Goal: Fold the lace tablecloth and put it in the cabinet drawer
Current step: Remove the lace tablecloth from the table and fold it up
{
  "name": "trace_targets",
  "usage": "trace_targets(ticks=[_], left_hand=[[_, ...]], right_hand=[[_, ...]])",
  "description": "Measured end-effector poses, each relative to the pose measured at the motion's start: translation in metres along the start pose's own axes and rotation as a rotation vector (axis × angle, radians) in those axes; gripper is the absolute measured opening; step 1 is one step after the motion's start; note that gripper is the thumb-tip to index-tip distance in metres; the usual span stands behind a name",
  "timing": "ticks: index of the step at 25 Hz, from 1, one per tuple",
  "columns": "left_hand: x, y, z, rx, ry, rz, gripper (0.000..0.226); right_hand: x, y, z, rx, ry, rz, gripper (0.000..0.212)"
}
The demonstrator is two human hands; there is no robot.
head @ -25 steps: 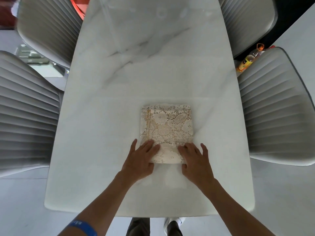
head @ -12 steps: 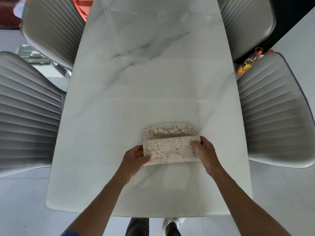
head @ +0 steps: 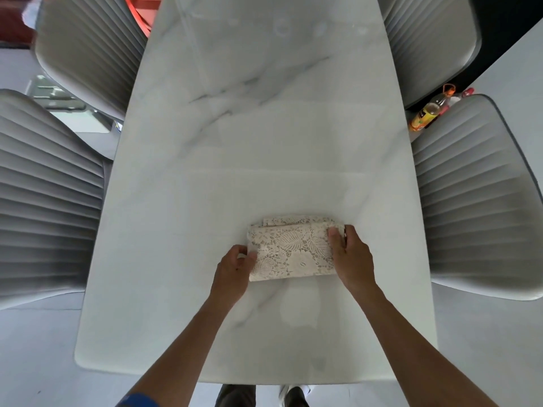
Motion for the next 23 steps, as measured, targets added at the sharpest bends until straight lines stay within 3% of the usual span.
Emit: trace_targets(ticks=[2,5,11,17,18,20,22,23], left_hand=[[0.005,-0.005,0.002,-0.043,-0.011,-0.067,0.018],[0.004,-0.003,0.005,-0.048,0.005,-0.057,0.020],[0.003,0.006,0.005,0.174,0.087,-0.031,0.028],[0.016,0.024,-0.004,0.329,0.220,0.005,0.034],[0.017,0.024,-0.005,0.330,0.221,-0.004,0.035],[0.019,0.018,-0.004,0.309,0.208,-0.036,0.039],[0.023,0.012,-0.009,0.223,0.200,-0.118,0.044],[0.028,0.009,-0.011,0.117,0.188,-0.159,0.041]], right_hand=[[0.005,0.003,-0.001,-0.149,0.063,0.058,0.040],[0.004,-0.006,-0.001,-0.017,0.100,-0.031,0.033],[0.024,-0.029,0.003,-0.229,0.081,-0.113,0.033],[0.039,-0.019,0.013,-0.356,0.055,0.025,0.042],[0.038,-0.024,0.011,-0.382,0.107,-0.013,0.040],[0.028,-0.049,0.010,-0.447,0.212,-0.259,0.037],[0.008,-0.070,0.032,-0.482,0.164,-0.565,0.039],[0.002,-0.071,0.044,-0.501,0.101,-0.632,0.042]])
Point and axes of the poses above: each hand's wrist, its own x-axis towards the middle knuckle, its own z-axis out of the palm, y = z × x, the point moved 10 cm from there along x, towards the middle knuckle, and after that the axes turned 2 degrees about x, right-handed, at the moved point
